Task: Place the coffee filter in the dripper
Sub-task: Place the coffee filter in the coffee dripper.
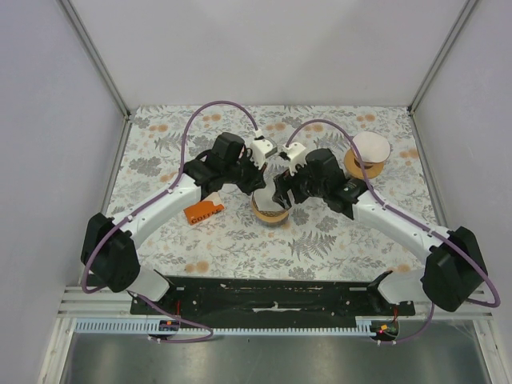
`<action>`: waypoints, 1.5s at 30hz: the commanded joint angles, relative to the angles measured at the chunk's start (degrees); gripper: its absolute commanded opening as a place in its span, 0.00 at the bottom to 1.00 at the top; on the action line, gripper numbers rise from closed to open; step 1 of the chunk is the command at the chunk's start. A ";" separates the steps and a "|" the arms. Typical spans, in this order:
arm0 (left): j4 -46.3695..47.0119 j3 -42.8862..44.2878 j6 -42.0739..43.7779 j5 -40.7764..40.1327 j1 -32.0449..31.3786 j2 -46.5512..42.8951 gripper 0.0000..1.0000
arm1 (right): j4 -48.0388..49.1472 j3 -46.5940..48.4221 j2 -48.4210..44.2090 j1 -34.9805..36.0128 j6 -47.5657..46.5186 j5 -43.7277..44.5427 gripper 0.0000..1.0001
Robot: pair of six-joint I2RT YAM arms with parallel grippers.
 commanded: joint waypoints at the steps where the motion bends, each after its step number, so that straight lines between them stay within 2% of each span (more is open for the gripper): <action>1: -2.57 -0.81 3.46 -1.81 -0.25 -0.22 0.02 | 2.29 5.13 2.69 -0.25 -8.31 -7.64 0.82; 4: -2.57 -0.46 3.29 -1.54 -0.25 -0.04 0.02 | 2.12 7.15 6.21 -0.43 -9.29 -8.78 0.79; 6: -2.57 -0.28 3.29 -1.72 -0.34 -0.04 0.02 | 2.20 7.68 8.14 -0.95 -9.46 -9.66 0.73; 8: -2.66 -0.28 3.55 -1.80 -0.25 0.05 0.02 | 2.20 7.95 9.46 -1.39 -9.38 -10.37 0.64; 13: -2.75 -0.54 3.29 -2.07 -0.25 0.05 0.02 | 3.43 6.20 8.95 -1.92 -8.32 -10.72 0.34; 18: -2.58 -0.11 2.32 -2.86 -0.25 0.22 0.02 | 4.14 4.79 8.68 -1.92 -7.10 -11.60 0.15; 21: -2.66 -0.28 1.36 -2.95 -0.08 0.05 0.03 | 3.87 4.61 9.03 -1.92 -6.21 -11.60 0.12; 23: -2.66 -0.45 0.57 -2.60 -0.07 -0.04 0.14 | 3.52 4.61 9.29 -1.92 -5.77 -11.43 0.12; 26: -2.58 -0.28 -1.19 -0.41 -0.07 0.05 0.39 | 2.56 5.05 10.00 -1.92 -5.25 -11.43 0.12; 28: -1.88 0.07 -2.07 1.70 0.01 0.13 0.48 | 1.50 5.66 10.87 -1.84 -4.90 -11.69 0.11; 30: -1.17 0.60 -2.69 2.67 0.01 0.57 0.53 | 0.89 6.28 11.49 -1.92 -4.37 -11.95 0.10; 38: -0.47 0.86 -5.05 3.55 0.28 2.15 0.60 | -0.43 7.07 12.02 -2.01 -1.47 -10.81 0.05; 45: -1.17 1.57 -4.54 10.41 0.28 2.16 0.77 | -3.24 9.79 13.34 -1.92 0.47 -9.32 0.02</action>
